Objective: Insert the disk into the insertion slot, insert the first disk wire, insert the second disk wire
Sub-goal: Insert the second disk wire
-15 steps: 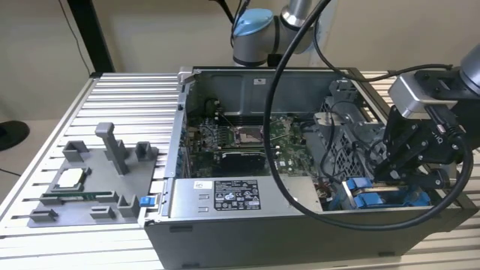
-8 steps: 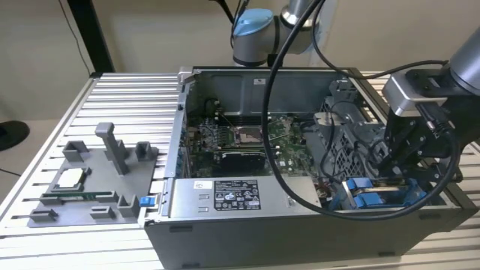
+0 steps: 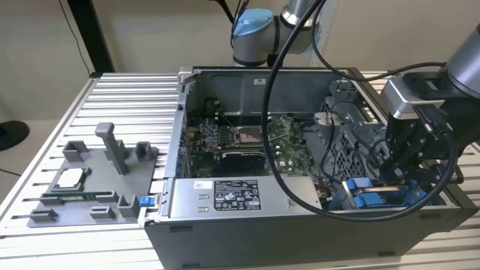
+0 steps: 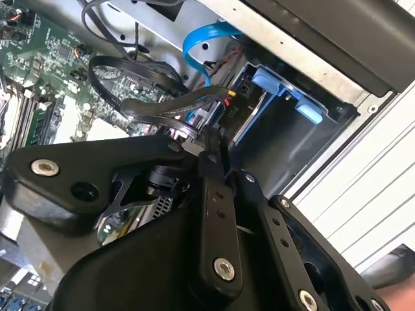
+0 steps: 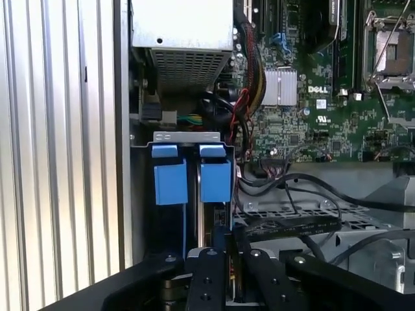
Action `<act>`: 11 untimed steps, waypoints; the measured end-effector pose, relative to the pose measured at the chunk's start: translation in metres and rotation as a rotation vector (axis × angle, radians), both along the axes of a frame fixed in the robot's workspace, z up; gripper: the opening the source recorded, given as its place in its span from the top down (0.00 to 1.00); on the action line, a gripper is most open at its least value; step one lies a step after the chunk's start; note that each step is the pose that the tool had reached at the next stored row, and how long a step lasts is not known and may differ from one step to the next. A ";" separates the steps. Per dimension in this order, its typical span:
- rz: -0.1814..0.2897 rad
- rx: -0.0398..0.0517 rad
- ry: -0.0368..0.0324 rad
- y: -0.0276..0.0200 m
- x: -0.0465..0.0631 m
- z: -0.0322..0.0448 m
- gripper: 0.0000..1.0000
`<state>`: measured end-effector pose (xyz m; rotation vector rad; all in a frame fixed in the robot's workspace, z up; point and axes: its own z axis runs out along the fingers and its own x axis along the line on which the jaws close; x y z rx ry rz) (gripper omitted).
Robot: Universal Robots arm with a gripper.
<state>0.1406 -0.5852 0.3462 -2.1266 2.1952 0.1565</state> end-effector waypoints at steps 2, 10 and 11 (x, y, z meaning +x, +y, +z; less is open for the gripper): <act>0.000 0.0000 -0.0038 0.0000 0.000 -0.0004 1.00; 0.000 0.0000 -0.0057 0.0000 0.000 -0.0020 1.00; -0.001 0.0000 -0.0058 0.0000 0.000 -0.0022 1.00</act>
